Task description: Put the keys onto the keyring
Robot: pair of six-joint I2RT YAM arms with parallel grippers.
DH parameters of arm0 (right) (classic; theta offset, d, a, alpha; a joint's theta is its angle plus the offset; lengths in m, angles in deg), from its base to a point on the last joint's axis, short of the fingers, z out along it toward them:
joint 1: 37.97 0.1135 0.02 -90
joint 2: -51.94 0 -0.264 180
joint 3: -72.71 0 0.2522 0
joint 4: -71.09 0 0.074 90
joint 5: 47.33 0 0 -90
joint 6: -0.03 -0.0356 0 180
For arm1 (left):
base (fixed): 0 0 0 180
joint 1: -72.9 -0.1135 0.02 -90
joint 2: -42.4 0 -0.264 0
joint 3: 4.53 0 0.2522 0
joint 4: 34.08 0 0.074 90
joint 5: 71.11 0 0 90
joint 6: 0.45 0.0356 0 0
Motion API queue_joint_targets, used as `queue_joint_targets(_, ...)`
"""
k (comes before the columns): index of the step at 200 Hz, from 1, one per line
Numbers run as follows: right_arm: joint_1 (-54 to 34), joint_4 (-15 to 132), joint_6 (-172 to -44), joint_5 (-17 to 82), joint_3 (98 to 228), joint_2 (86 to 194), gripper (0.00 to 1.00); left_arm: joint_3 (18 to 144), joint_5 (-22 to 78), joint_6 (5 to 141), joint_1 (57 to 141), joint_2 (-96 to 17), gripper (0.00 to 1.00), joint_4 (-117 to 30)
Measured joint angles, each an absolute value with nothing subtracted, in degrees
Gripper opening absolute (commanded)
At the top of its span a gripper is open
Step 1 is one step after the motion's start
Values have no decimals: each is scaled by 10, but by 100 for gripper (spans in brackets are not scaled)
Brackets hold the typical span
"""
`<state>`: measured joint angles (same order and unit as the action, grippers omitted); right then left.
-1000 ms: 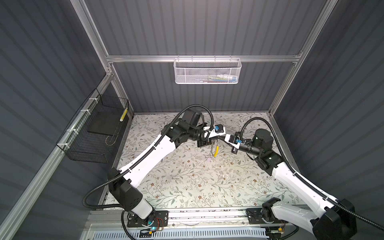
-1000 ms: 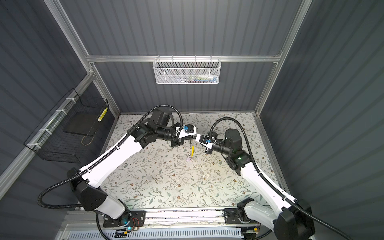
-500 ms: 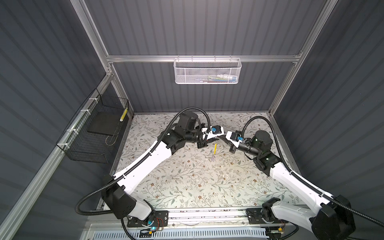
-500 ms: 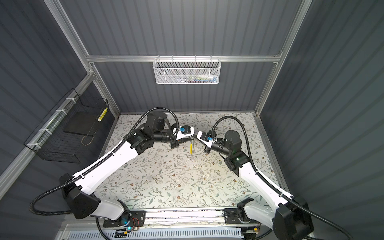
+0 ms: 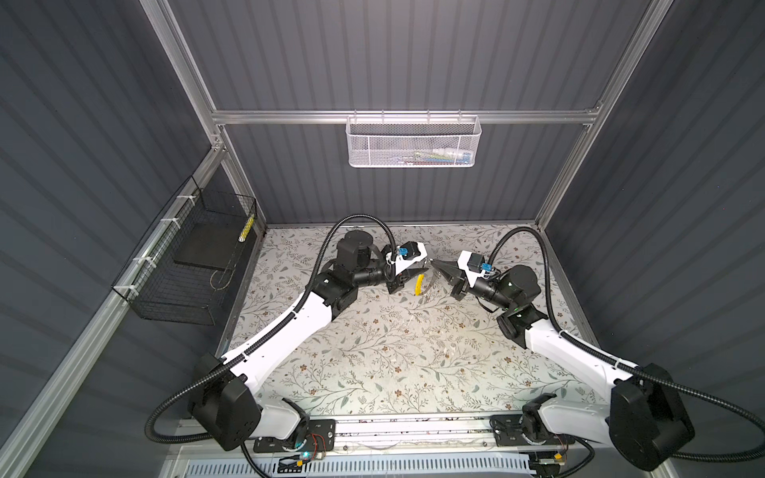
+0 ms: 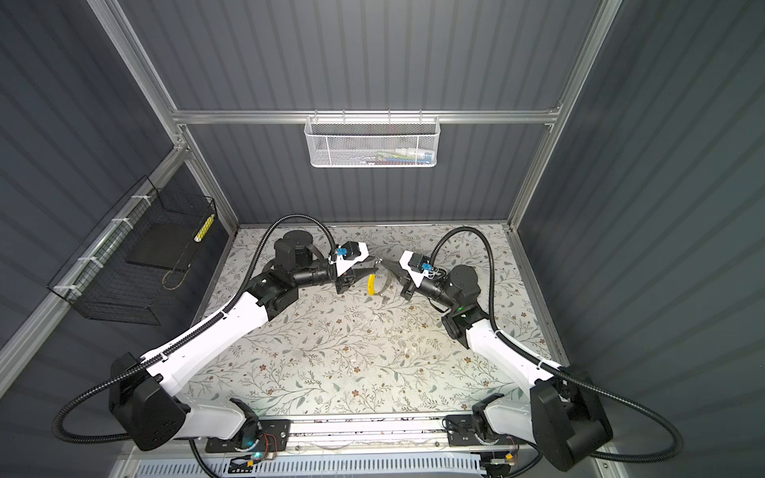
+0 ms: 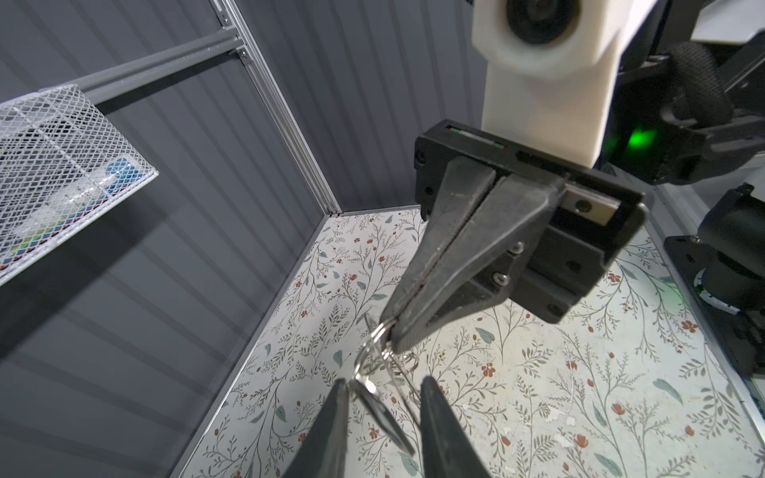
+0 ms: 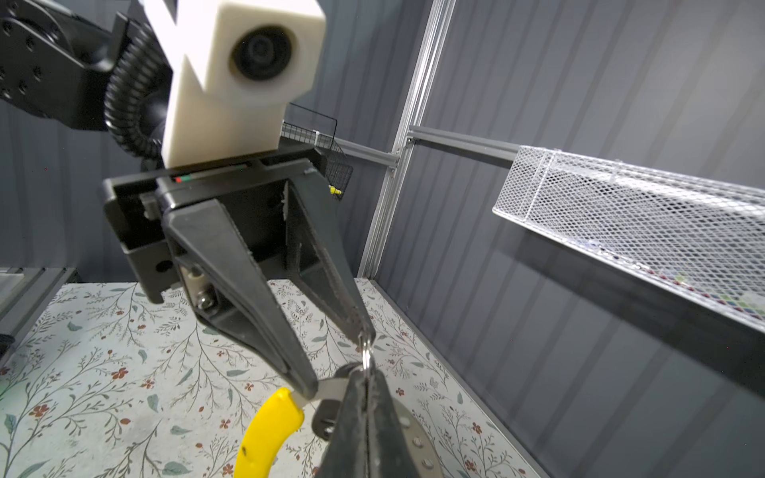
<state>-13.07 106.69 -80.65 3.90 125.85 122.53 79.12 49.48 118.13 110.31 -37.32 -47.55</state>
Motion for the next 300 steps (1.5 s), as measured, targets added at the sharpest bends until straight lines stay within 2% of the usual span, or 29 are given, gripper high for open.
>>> queue_joint_targets(115,-131,1110,-835,29,1250,1227,0,761,483,1167,1098,-355,26,-409)
queue_joint_targets(177,-132,1111,-839,12,1250,1230,0,760,478,1169,1092,-349,39,-405)
queue_joint_targets(227,-137,1111,-845,-2,1250,1235,0,760,479,1170,1077,-341,38,-406)
queue_joint_targets(300,-137,1111,-851,-9,1250,1237,0,760,569,1168,1074,-366,37,-435)
